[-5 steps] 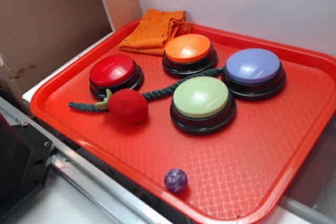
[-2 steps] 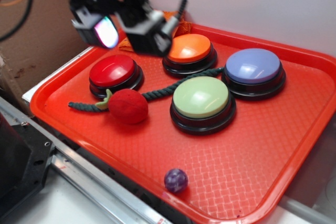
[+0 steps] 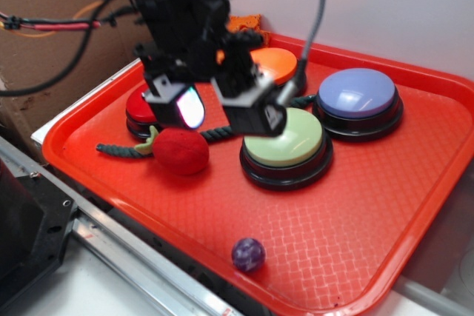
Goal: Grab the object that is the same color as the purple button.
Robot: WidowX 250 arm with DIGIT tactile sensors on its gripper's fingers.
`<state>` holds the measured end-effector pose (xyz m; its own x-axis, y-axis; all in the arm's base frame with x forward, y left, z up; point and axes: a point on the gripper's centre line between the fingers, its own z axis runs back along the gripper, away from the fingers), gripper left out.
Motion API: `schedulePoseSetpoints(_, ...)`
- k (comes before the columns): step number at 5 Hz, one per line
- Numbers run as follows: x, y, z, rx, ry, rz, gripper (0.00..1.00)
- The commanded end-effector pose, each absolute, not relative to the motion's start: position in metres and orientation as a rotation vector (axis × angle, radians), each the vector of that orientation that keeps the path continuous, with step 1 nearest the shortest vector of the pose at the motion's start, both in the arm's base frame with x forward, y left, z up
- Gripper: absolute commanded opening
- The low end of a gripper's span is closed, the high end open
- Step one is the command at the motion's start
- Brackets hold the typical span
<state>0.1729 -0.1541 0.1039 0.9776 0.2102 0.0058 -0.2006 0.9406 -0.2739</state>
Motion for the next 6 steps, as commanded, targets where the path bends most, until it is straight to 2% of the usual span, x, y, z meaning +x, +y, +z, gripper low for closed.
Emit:
schedulePoseSetpoints(1,0.173,-0.183,0.076,-0.211,0.0,0.139,1.0)
schedulePoseSetpoints(4,0.144,-0.209,0.031,-0.14,0.098,0.093,1.0)
schedulePoseSetpoints(6,0.15,-0.205,0.014,-0.097,0.109,0.146,1.0)
